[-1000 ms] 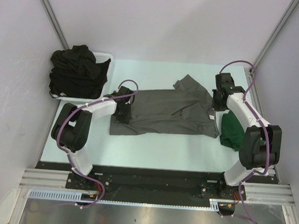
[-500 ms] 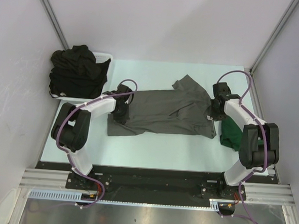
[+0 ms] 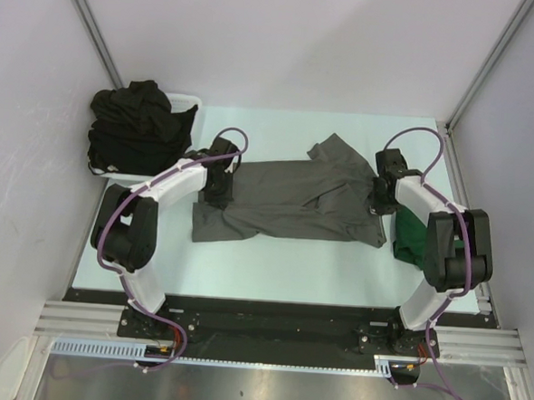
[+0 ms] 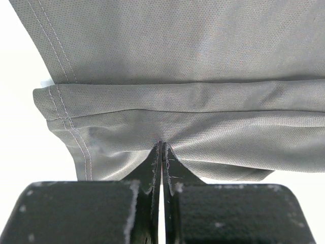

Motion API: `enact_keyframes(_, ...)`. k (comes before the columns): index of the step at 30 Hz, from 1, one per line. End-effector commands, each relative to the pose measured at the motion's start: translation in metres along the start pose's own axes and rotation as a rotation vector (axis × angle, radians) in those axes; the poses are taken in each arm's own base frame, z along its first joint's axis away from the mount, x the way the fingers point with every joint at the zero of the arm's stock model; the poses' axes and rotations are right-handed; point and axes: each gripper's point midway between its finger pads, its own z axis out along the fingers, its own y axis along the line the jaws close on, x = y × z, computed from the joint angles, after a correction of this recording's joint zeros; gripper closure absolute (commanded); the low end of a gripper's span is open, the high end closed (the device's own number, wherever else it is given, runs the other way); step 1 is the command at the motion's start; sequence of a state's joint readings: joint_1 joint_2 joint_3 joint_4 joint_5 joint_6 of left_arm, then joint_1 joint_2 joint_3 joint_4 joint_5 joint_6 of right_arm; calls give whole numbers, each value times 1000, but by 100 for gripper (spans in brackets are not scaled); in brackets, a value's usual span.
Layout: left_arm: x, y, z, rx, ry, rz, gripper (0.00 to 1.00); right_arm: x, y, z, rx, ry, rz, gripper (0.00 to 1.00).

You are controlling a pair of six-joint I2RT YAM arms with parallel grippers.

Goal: Fold and stack the t-shirts
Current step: Fold the flattened tshirt in 1/3 of the way

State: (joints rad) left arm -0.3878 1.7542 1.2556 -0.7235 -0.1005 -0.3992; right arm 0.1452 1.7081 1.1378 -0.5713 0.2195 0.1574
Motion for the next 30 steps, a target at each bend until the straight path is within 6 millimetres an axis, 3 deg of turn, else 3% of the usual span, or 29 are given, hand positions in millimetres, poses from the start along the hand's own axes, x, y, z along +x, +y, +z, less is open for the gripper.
enact_keyframes(1, -3, -4, -16, 26, -26, 32, 100, -4, 6, 9, -2, -20, 19, 100)
enact_keyframes(7, 7, -5, -10, 38, 13, 63, 100, -13, 10, 9, -8, -29, 22, 100)
enact_keyframes(11, 11, -8, -6, 59, 26, 65, 86, -15, 9, 4, -5, -37, 24, 100)
enact_keyframes(15, 13, -10, -1, 68, 29, 65, 81, -16, 7, -1, 1, -43, 19, 100)
enact_keyframes(24, 3, -11, 7, 60, -1, 84, 74, -26, 5, -12, 1, -66, 12, 100)
enact_keyframes(30, -18, -14, -4, 63, -86, 76, 72, -25, 3, -13, 4, -63, 2, 100)
